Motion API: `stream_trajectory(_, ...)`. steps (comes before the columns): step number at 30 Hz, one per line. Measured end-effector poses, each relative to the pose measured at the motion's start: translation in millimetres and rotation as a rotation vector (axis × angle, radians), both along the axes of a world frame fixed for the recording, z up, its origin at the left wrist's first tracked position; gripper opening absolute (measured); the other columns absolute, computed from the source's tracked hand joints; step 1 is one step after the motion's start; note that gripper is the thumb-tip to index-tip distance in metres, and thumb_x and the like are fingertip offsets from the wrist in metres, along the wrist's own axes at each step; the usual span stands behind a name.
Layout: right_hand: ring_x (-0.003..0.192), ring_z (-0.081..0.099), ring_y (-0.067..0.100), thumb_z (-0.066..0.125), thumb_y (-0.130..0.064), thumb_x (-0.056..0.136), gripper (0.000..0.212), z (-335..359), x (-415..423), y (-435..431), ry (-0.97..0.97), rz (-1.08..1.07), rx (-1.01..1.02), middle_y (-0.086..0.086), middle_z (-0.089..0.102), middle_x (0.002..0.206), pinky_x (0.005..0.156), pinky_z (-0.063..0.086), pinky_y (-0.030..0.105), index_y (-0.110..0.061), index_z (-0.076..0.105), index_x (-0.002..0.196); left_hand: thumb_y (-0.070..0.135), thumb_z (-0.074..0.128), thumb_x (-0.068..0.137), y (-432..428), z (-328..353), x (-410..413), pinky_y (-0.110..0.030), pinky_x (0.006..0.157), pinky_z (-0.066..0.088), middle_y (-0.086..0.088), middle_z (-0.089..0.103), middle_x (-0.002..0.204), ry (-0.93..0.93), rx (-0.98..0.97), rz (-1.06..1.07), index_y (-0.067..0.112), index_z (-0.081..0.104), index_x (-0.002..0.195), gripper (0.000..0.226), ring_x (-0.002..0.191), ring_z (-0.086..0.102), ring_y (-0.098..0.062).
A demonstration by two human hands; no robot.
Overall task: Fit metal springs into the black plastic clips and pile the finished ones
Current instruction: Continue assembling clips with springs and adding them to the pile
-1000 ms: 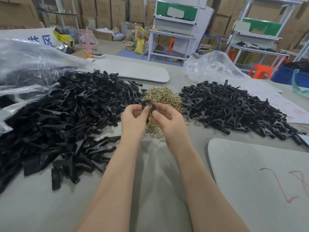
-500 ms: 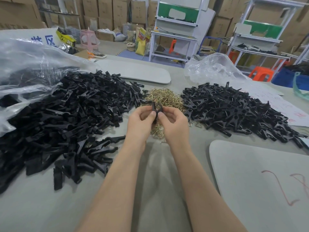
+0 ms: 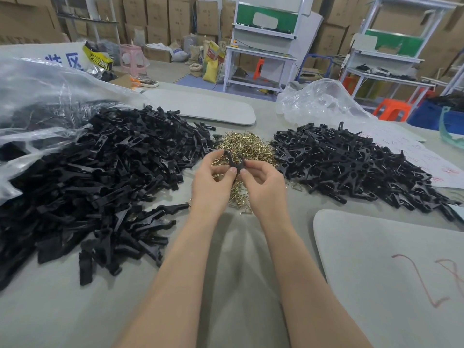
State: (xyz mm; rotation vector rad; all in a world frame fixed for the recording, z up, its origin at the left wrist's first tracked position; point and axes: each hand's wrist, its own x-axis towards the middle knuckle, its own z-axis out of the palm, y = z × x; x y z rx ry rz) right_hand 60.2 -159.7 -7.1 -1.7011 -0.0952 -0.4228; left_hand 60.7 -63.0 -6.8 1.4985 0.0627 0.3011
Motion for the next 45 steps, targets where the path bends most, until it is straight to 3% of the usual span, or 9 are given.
stream_trajectory(5,0.087,0.066,0.013,0.06,-0.001,0.089,0.018,0,0,-4,-0.003,-0.018,0.011,-0.001,0.066,0.089,0.082,0.053,0.022,-0.014,0.059,0.103,0.009,0.054,0.095,3,2,-1,-0.029,0.076,0.056,0.002,0.067,0.073,-0.06,-0.032,-0.041,0.023,0.066,0.087,0.021,0.069,0.065,-0.009)
stream_trajectory(7,0.086,0.065,0.01,0.06,-0.001,0.089,0.019,0,1,-6,-0.006,-0.025,0.009,-0.001,0.066,0.09,0.081,0.053,0.019,-0.013,0.06,0.103,0.007,0.048,0.097,2,3,-2,-0.021,0.072,0.055,0.003,0.069,0.076,-0.09,0.012,-0.089,0.02,0.067,0.091,0.024,0.074,0.067,-0.008)
stream_trajectory(11,0.095,0.066,0.012,0.06,-0.001,0.089,0.019,0,1,-6,0.02,-0.005,0.039,0.002,0.068,0.098,0.089,0.053,0.028,-0.014,0.062,0.104,0.009,0.055,0.093,1,0,-1,-0.034,0.083,0.053,0.002,0.067,0.089,-0.153,0.392,-0.035,0.021,0.067,0.1,0.018,0.087,0.064,-0.018)
stream_trajectory(16,0.089,0.066,0.012,0.061,-0.001,0.088,0.02,1,3,-6,0.032,0.043,0.037,-0.001,0.069,0.093,0.085,0.054,0.026,-0.019,0.064,0.097,0.007,0.059,0.09,6,0,-1,-0.01,0.08,0.037,0.004,0.053,0.103,-0.244,0.552,0.07,0.012,0.065,0.101,0.014,0.093,0.055,-0.011)
stream_trajectory(21,0.073,0.065,0.004,0.06,-0.001,0.089,0.025,4,3,-10,0.081,0.114,0.098,-0.004,0.071,0.08,0.071,0.054,0.02,-0.025,0.065,0.085,0.01,0.059,0.091,8,2,-5,-0.005,0.076,0.038,0.016,0.06,0.086,-0.249,0.512,0.011,0.021,0.057,0.089,0.012,0.087,0.055,-0.003)
stream_trajectory(26,0.08,0.067,0.009,0.06,-0.003,0.09,0.016,5,2,-10,0.073,0.071,0.099,0.003,0.07,0.089,0.077,0.055,0.021,-0.014,0.063,0.1,0.015,0.06,0.091,5,2,-5,-0.002,0.067,0.04,0.017,0.06,0.088,-0.131,0.339,0.06,0.029,0.054,0.105,0.021,0.082,0.06,0.0)
stream_trajectory(32,0.099,0.065,0.011,0.06,0.001,0.089,0.023,8,-1,-7,0.022,0.055,0.102,0.0,0.066,0.099,0.094,0.051,0.031,-0.014,0.06,0.106,0.011,0.062,0.089,4,3,-3,-0.04,0.091,0.052,0.0,0.068,0.092,-0.023,0.154,-0.05,0.024,0.063,0.104,0.019,0.088,0.065,-0.017)
stream_trajectory(37,0.083,0.065,-0.005,0.06,0.003,0.088,0.026,7,-1,-8,-0.009,0.058,0.092,-0.011,0.067,0.089,0.083,0.052,0.018,-0.022,0.062,0.095,0.011,0.065,0.086,5,3,-2,-0.045,0.093,0.051,0.0,0.068,0.091,0.011,0.112,-0.071,0.025,0.063,0.092,0.016,0.09,0.066,-0.02)
stream_trajectory(45,0.089,0.068,0.01,0.057,0.001,0.09,0.032,5,2,-11,0.011,0.06,0.13,-0.007,0.071,0.087,0.085,0.052,0.025,-0.029,0.066,0.085,0.007,0.063,0.087,6,4,-3,-0.046,0.093,0.05,0.005,0.066,0.083,-0.019,0.117,-0.109,0.027,0.065,0.086,0.02,0.085,0.064,-0.014)
